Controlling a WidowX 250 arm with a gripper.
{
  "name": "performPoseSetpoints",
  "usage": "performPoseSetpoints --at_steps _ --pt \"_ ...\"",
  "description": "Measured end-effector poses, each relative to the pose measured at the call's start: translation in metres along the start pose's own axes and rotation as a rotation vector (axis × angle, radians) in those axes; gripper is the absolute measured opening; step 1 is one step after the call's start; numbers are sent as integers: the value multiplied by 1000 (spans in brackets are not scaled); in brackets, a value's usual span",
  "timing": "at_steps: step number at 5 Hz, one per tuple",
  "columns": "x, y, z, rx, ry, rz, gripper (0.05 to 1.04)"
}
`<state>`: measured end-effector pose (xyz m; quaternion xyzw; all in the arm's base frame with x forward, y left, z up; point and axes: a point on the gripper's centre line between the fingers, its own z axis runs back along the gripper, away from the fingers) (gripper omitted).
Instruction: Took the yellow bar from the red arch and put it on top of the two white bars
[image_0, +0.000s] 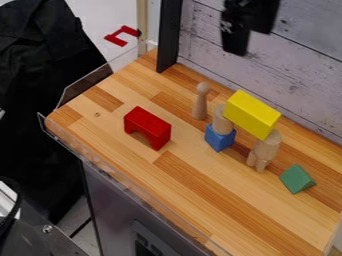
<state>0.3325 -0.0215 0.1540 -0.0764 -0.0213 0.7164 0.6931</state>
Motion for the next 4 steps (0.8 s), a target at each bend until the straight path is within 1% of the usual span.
performPoseSetpoints --at_steps 1,2,3,4 --pt "24 15 -1 7 10 18 999" --pt "43 35 -5 15 32 87 999" --pt "57 53 -10 74 21 47 999" --pt "57 54 -6 41 160 -189 999"
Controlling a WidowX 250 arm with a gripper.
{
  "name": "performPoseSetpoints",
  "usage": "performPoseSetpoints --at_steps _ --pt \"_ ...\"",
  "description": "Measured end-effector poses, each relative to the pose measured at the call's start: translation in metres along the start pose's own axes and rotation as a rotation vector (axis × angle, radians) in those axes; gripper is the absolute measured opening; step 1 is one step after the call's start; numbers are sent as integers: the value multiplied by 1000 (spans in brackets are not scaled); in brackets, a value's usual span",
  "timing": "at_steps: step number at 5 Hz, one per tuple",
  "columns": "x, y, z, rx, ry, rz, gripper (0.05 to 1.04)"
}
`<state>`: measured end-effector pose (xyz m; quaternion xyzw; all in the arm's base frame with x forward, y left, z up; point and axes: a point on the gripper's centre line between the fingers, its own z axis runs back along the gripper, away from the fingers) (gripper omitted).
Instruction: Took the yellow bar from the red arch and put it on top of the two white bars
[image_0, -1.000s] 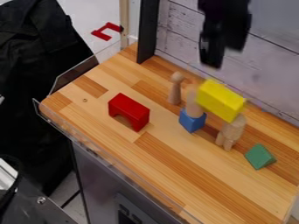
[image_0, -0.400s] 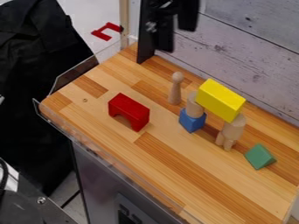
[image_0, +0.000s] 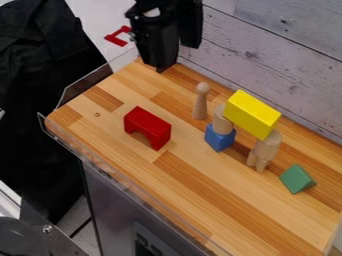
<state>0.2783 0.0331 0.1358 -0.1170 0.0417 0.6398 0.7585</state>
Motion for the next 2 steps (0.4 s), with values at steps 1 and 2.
performPoseSetpoints --at_steps 1,2 --pt "-2 -1 -1 -13 43 -144 999" --pt "-1 -1 -9 24 74 -251 999"
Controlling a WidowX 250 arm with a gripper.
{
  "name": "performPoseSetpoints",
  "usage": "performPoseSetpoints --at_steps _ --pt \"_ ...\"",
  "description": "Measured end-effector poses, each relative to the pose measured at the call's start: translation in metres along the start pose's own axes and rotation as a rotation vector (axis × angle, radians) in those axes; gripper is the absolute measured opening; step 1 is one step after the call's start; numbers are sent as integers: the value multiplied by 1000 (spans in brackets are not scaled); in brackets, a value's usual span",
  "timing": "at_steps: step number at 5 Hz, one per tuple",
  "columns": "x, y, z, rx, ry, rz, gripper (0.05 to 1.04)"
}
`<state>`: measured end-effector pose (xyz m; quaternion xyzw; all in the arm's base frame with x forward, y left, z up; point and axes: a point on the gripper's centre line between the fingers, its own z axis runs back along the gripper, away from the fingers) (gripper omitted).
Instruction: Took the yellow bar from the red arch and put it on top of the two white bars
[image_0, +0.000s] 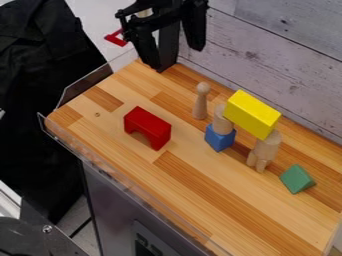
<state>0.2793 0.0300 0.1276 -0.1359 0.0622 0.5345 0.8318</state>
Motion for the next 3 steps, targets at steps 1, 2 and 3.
performPoseSetpoints --at_steps 1,2,3 --pt "6 2 -2 24 -71 70 999" --pt "6 6 -3 14 -218 287 999" --pt "9 13 0 -11 -393 509 999"
